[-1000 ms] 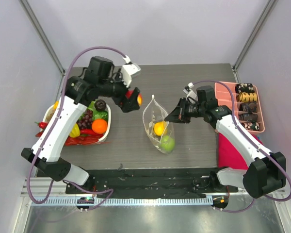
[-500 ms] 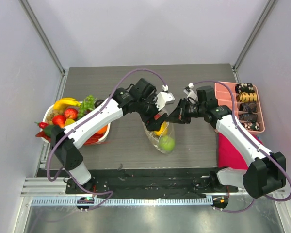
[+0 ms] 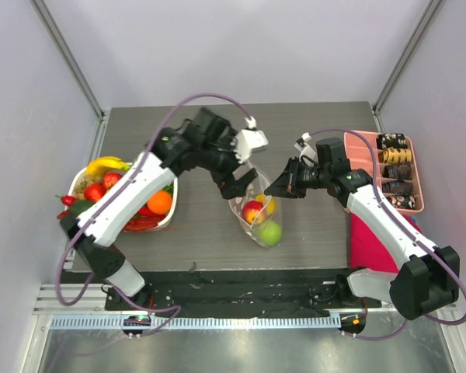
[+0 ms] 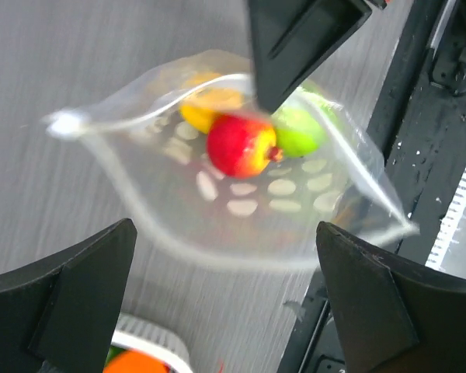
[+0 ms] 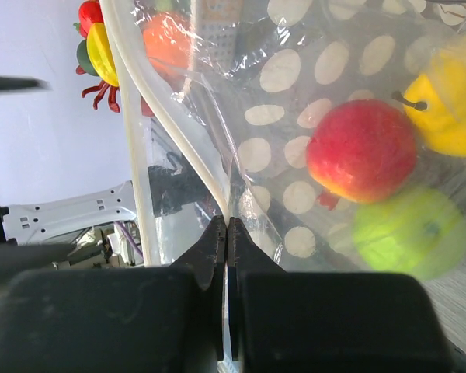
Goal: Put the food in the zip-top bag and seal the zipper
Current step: Place the fake fruit in the zipper food storage bag, then pick up the fake fruit from the bin.
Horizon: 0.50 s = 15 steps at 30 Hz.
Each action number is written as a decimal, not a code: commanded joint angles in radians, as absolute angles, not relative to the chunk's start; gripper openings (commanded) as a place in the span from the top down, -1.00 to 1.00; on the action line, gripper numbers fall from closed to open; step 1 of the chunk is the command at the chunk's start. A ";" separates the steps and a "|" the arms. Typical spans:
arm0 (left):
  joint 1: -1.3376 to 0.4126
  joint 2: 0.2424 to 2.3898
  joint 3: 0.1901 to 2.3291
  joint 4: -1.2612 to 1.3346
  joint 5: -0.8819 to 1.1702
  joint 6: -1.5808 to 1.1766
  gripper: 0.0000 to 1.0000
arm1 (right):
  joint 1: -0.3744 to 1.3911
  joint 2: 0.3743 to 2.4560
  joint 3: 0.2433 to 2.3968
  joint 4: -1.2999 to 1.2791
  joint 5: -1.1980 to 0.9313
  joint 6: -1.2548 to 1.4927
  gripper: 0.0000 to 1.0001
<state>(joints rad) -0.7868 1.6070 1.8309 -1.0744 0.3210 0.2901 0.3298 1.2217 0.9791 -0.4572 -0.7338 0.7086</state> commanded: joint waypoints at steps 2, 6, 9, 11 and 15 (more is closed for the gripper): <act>-0.510 1.439 1.878 -1.298 0.406 0.425 -0.99 | 0.324 1.193 1.017 -0.462 -0.741 0.680 0.98; -0.259 1.375 1.829 -1.396 0.394 0.531 -0.99 | 0.324 1.193 1.011 -0.459 -0.736 0.684 0.98; -0.143 1.358 1.784 -1.375 0.319 0.551 -1.00 | 0.325 1.187 0.996 -0.445 -0.735 0.695 0.98; -0.117 1.364 1.740 -1.309 0.287 0.516 -1.00 | 0.325 1.190 0.982 -0.430 -0.736 0.704 0.98; -0.117 1.431 1.684 -1.201 0.218 0.430 -0.99 | 0.324 1.200 0.977 -0.420 -0.735 0.712 0.98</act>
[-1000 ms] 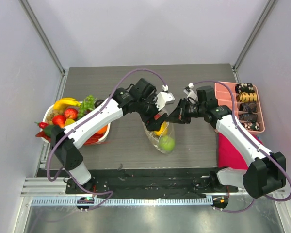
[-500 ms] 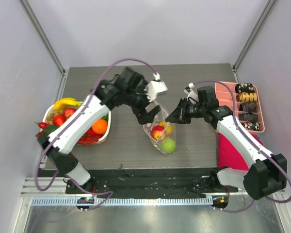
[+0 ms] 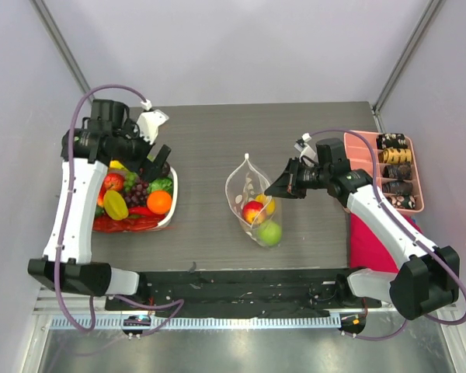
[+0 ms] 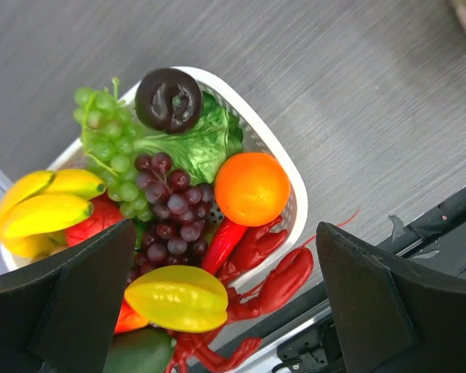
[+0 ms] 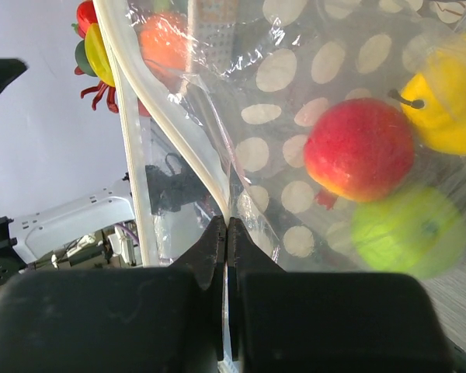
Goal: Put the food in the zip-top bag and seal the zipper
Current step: Pick up the fake fruit from the bin.
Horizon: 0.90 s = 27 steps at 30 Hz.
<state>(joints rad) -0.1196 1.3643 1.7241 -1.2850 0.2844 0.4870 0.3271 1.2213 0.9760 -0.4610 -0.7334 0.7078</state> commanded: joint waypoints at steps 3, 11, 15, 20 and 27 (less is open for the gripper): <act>-0.118 1.581 1.724 -1.222 0.195 0.365 -0.90 | 0.325 1.197 0.986 -0.422 -0.729 0.707 0.98; -0.130 1.749 1.781 -1.147 0.091 0.311 -0.88 | 0.322 1.200 0.991 -0.429 -0.727 0.704 0.98; -0.132 1.790 1.760 -1.118 0.041 0.347 -0.89 | 0.324 1.201 0.991 -0.431 -0.729 0.701 0.98; -0.133 1.818 1.727 -1.088 0.031 0.362 -0.89 | 0.324 1.206 0.994 -0.431 -0.727 0.703 0.98; -0.140 1.851 1.700 -1.055 0.044 0.367 -0.89 | 0.324 1.201 0.988 -0.433 -0.727 0.701 0.98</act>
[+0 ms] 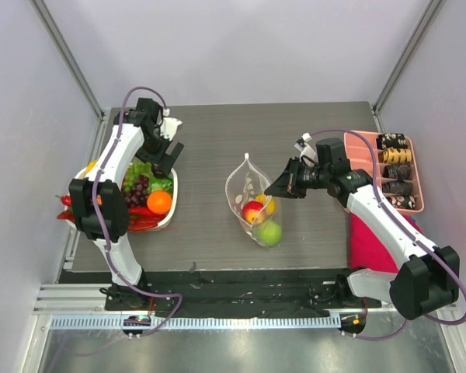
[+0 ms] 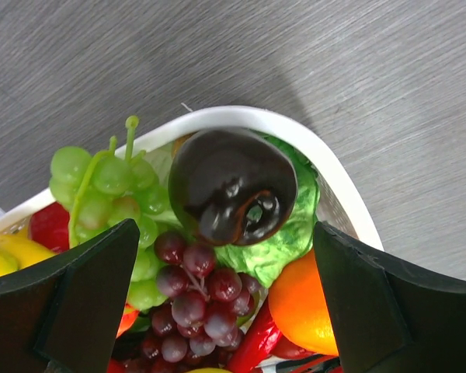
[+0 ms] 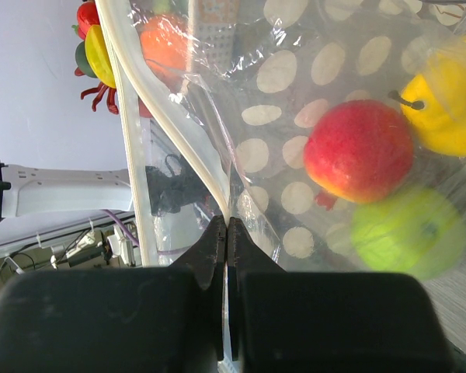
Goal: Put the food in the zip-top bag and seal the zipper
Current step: Pick up the fake fruit from the bin, then place the fake fruit in the zipper food storage bag.
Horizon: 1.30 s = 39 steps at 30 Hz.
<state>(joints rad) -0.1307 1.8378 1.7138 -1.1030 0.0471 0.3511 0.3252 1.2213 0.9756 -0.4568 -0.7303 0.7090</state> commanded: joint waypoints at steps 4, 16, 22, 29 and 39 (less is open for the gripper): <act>-0.153 1.861 1.677 -1.032 0.046 0.364 -0.88 | 0.322 1.200 0.986 -0.433 -0.726 0.698 0.98; -0.161 1.887 1.663 -1.017 0.038 0.370 -0.53 | 0.319 1.206 0.996 -0.434 -0.726 0.690 0.98; -0.160 1.798 1.692 -1.078 0.049 0.370 -0.29 | 0.316 1.207 1.003 -0.439 -0.724 0.686 0.98; -0.314 1.625 1.816 -1.141 0.244 0.284 -0.31 | 0.318 1.215 0.997 -0.442 -0.726 0.681 0.98; -0.711 1.632 1.934 -1.052 0.384 0.147 -0.35 | 0.316 1.203 1.017 -0.451 -0.733 0.687 0.98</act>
